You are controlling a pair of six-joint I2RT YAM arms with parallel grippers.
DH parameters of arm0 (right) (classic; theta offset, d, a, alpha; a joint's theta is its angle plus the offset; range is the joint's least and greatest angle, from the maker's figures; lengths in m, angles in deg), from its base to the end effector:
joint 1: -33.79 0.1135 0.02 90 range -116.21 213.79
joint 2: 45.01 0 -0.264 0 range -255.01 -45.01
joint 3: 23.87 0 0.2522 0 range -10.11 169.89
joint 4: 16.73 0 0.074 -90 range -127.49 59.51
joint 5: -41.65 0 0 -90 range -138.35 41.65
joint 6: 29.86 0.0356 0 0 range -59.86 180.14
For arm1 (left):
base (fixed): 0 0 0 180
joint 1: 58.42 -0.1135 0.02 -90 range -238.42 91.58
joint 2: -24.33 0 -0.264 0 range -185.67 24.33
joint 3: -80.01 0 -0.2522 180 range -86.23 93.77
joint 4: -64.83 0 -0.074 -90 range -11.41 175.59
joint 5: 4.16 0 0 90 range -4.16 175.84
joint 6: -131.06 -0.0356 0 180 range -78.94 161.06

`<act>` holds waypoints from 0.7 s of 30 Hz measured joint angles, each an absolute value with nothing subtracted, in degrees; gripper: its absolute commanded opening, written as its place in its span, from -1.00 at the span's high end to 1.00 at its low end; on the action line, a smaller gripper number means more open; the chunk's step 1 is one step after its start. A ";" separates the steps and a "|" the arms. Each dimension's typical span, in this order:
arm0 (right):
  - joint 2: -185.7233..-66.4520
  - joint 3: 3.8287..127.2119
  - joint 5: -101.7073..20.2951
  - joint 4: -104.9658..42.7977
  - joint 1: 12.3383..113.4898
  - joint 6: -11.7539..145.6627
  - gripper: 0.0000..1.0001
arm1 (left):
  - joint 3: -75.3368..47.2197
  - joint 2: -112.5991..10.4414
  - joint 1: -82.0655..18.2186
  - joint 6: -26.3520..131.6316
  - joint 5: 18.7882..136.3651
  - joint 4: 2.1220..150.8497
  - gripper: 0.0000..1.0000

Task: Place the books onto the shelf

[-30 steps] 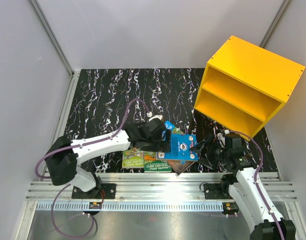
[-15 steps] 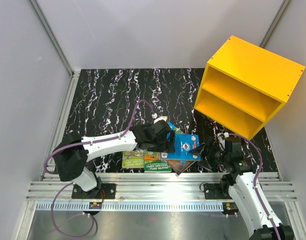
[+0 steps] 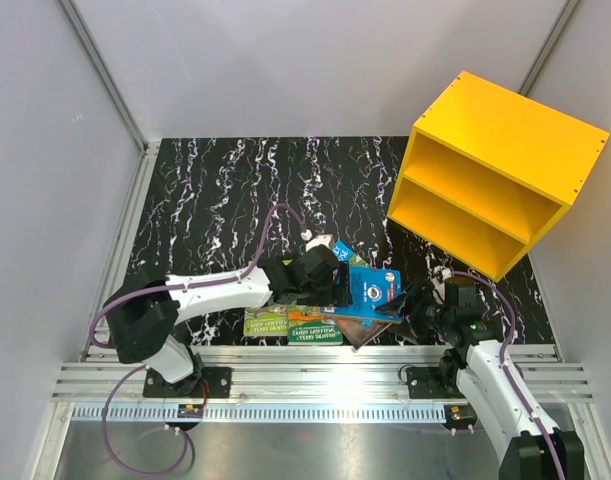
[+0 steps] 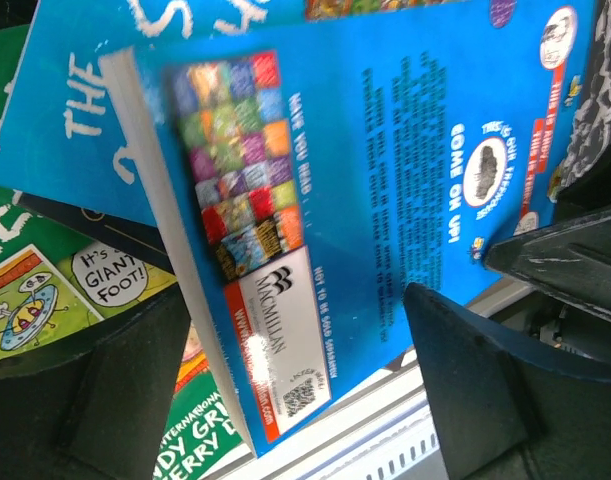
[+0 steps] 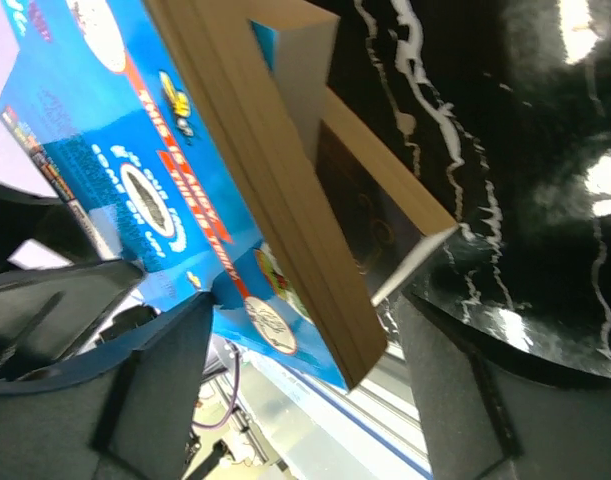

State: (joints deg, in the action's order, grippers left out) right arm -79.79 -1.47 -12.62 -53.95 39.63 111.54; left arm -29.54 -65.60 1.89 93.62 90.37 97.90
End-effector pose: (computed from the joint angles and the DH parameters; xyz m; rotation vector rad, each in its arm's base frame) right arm 0.1135 0.0325 0.1317 0.7128 2.4831 1.1780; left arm 0.1629 -0.2801 0.2065 0.1427 2.6296 -0.6862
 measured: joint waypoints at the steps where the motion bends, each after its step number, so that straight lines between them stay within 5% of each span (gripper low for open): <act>1: -80.05 -1.47 -12.36 -53.38 39.63 111.56 -0.53 | -30.26 -65.60 1.98 93.94 90.37 97.27 -0.64; 5: -80.05 -1.99 -11.49 -52.18 39.57 111.45 -0.22 | -31.71 -64.73 2.22 95.06 90.40 94.91 -0.05; 13: -76.27 -3.11 -11.77 -52.20 38.93 112.45 -0.01 | -32.01 -61.93 2.26 95.06 90.92 95.30 0.55; 16: -74.48 -3.06 -11.86 -52.47 38.93 112.45 -0.11 | -32.01 -60.93 2.44 95.43 91.44 95.76 0.98; 21: -71.60 -2.28 -11.66 -55.35 38.93 112.76 -0.60 | -31.42 -59.40 2.83 95.84 91.71 97.16 1.00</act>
State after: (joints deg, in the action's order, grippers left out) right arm -71.60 -2.28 -11.66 -55.35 38.93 112.76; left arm -31.42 -59.40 2.83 95.84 91.71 97.16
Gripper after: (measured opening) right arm 0.735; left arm 0.394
